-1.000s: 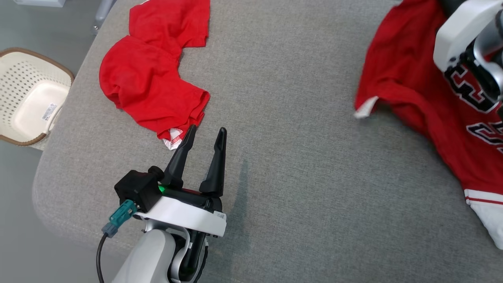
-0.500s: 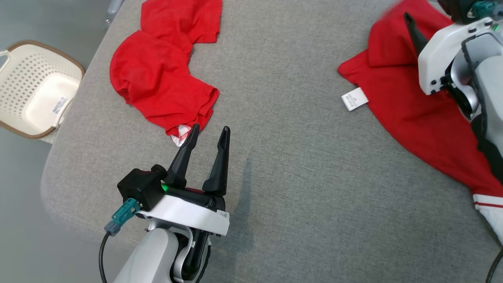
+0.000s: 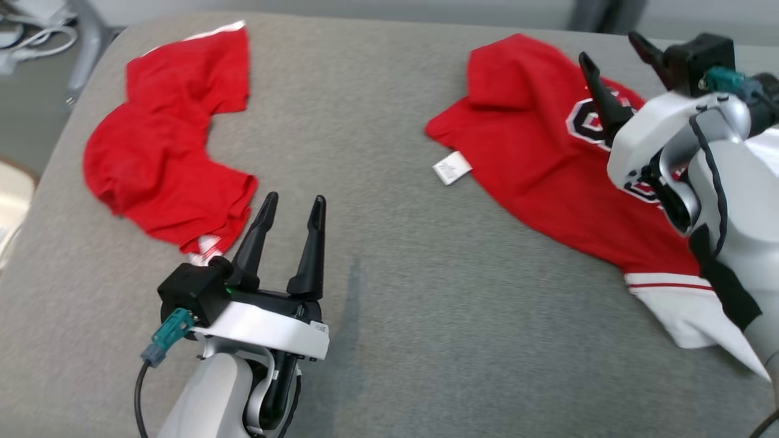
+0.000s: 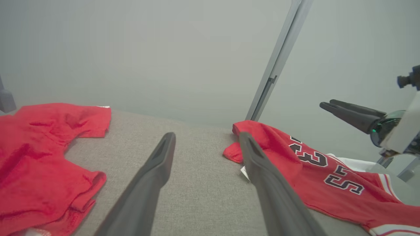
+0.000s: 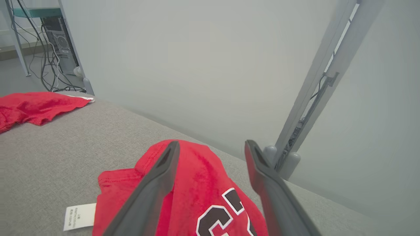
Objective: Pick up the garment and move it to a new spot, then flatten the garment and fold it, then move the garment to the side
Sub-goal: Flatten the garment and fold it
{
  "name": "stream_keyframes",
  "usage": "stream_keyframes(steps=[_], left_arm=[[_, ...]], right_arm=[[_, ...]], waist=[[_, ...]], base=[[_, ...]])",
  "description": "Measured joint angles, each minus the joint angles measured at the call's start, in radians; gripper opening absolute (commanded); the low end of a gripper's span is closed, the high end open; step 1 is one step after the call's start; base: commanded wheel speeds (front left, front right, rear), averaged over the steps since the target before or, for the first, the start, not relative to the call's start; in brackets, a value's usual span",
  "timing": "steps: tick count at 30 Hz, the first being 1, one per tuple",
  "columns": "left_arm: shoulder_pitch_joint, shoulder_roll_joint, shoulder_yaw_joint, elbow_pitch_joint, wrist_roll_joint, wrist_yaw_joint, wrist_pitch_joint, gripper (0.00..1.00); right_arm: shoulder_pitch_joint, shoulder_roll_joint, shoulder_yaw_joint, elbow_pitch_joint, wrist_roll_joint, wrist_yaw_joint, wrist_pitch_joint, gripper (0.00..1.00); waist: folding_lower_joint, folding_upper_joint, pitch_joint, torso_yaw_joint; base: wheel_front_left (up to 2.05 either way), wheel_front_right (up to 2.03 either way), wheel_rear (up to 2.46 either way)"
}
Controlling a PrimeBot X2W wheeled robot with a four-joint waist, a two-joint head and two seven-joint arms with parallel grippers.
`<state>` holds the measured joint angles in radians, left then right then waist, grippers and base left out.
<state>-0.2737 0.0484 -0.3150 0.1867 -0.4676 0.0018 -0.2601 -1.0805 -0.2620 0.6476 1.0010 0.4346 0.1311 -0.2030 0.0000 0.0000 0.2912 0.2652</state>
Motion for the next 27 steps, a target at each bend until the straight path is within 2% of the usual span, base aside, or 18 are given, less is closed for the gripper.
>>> stream_keyframes(steps=[5, 8, 13, 14, 18, 22, 27], left_arm=[[0.008, 0.0, 0.03, 0.008, 0.012, -0.011, 0.0, 1.0], [0.014, 0.0, 0.043, 0.015, 0.02, -0.016, 0.0, 1.0], [0.021, 0.0, 0.064, 0.014, 0.026, -0.019, 0.0, 1.0], [0.021, -0.001, 0.077, 0.014, 0.026, -0.02, 0.0, 1.0], [0.022, -0.001, 0.115, 0.018, -0.003, -0.018, 0.0, 1.0], [0.021, 0.001, 0.17, 0.029, -0.035, -0.008, 0.0, 1.0], [0.021, 0.0, 0.186, 0.041, -0.036, -0.011, 0.0, 1.0]], right_arm=[[0.111, -0.029, -0.021, -0.128, 0.049, 0.0, -0.046, 1.0], [0.204, -0.053, -0.072, -0.225, 0.079, 0.0, -0.055, 1.0], [0.41, -0.086, -0.267, -0.471, 0.031, 0.0, -0.062, 1.0], [0.523, -0.075, -0.331, -0.566, -0.023, 0.0, -0.062, 1.0], [0.694, -0.01, -0.442, -0.722, -0.112, 0.0, -0.062, 1.0], [0.791, 0.061, -0.497, -0.788, -0.165, 0.0, -0.062, 1.0], [0.831, 0.119, -0.526, -0.809, -0.201, 0.0, -0.062, 1.0]], waist=[[0.0, 0.0, -0.037, -0.086], [0.0, 0.0, -0.058, -0.136], [-0.0001, 0.0, -0.086, -0.203], [0.0, 0.0, -0.092, -0.223], [0.0, 0.0, -0.094, -0.254], [0.0, 0.0, -0.085, -0.269], [0.0, 0.0, -0.072, -0.276]], base=[[0.0, 0.0, 0.0], [0.0, 0.0, 0.0], [0.0, 0.0, 0.0], [0.0, 0.0, 0.0], [0.0, 0.0, 0.0], [0.0, 0.0, 0.0], [0.0, 0.0, 0.0]])
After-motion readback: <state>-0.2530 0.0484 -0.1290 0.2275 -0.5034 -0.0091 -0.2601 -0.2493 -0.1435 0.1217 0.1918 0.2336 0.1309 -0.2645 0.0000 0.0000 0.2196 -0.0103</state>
